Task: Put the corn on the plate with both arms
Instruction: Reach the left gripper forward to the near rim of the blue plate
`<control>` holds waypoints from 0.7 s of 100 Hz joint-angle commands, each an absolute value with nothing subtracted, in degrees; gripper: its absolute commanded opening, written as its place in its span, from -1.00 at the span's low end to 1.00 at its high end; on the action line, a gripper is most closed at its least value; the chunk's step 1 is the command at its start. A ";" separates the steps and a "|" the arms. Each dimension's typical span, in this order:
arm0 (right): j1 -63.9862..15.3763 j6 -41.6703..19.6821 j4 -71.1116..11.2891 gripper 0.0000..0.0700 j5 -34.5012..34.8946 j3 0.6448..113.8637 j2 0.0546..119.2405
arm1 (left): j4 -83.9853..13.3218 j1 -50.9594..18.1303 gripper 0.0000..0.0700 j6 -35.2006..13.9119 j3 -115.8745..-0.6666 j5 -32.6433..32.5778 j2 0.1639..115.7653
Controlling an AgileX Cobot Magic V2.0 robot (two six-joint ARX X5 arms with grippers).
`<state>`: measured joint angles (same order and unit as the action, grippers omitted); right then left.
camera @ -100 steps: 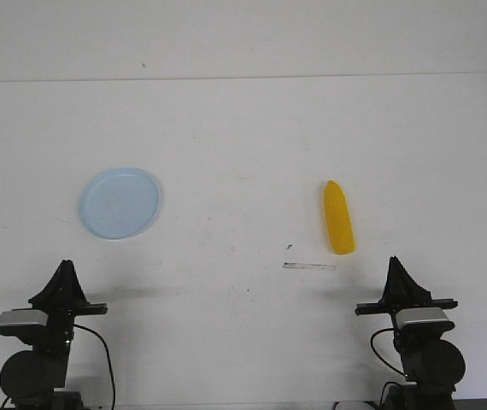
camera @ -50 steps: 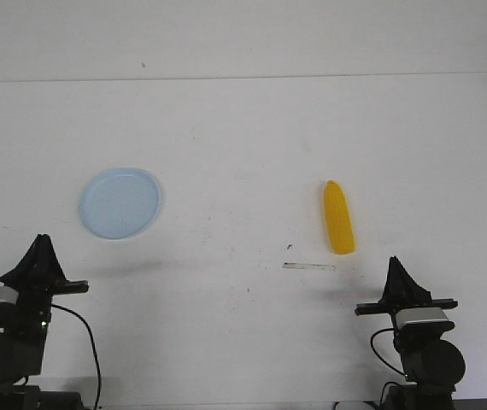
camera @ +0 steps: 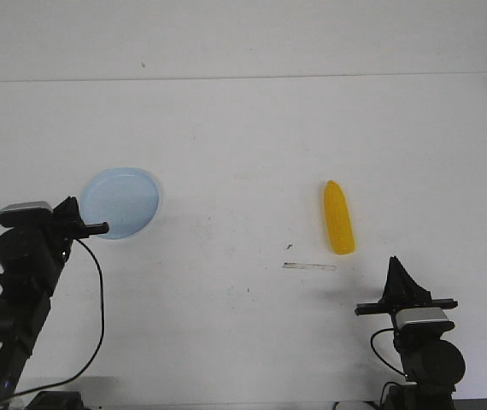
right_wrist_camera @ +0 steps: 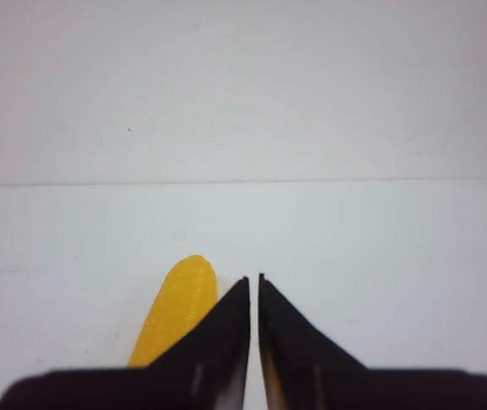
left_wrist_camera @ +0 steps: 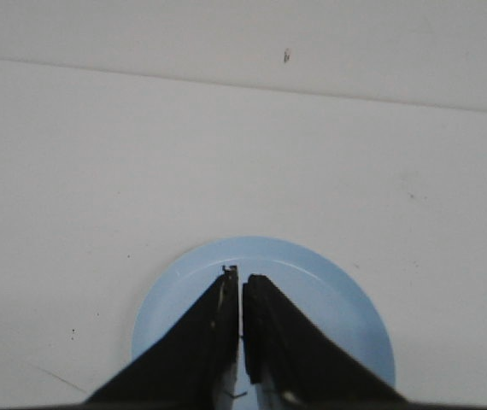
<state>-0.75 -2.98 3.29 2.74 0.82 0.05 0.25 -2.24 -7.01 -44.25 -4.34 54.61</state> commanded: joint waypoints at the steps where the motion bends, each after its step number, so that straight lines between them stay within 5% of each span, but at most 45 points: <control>1: -0.84 -2.94 4.01 -0.96 2.61 0.73 0.05 | -0.62 -1.72 -1.00 -7.18 -47.22 -4.25 58.37; 24: -0.84 -2.94 4.01 -0.96 2.61 0.73 0.05 | -21.41 3.29 -1.00 -14.96 -60.53 -0.21 71.61; 49: -0.84 -2.94 4.01 -0.96 2.61 0.73 0.05 | -24.05 13.96 -0.99 -19.62 -64.25 22.98 81.56; 63: -0.84 -2.94 4.01 -0.96 2.61 0.73 0.05 | -25.45 18.22 -0.39 -22.28 -64.25 23.20 85.91; 70: -0.84 -2.94 4.01 -0.96 2.61 0.73 0.05 | -25.19 19.20 -0.26 -22.11 -64.23 23.22 87.85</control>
<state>-0.75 -2.98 3.31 2.74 0.82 0.05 -25.47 18.83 -21.08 -63.37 22.70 86.11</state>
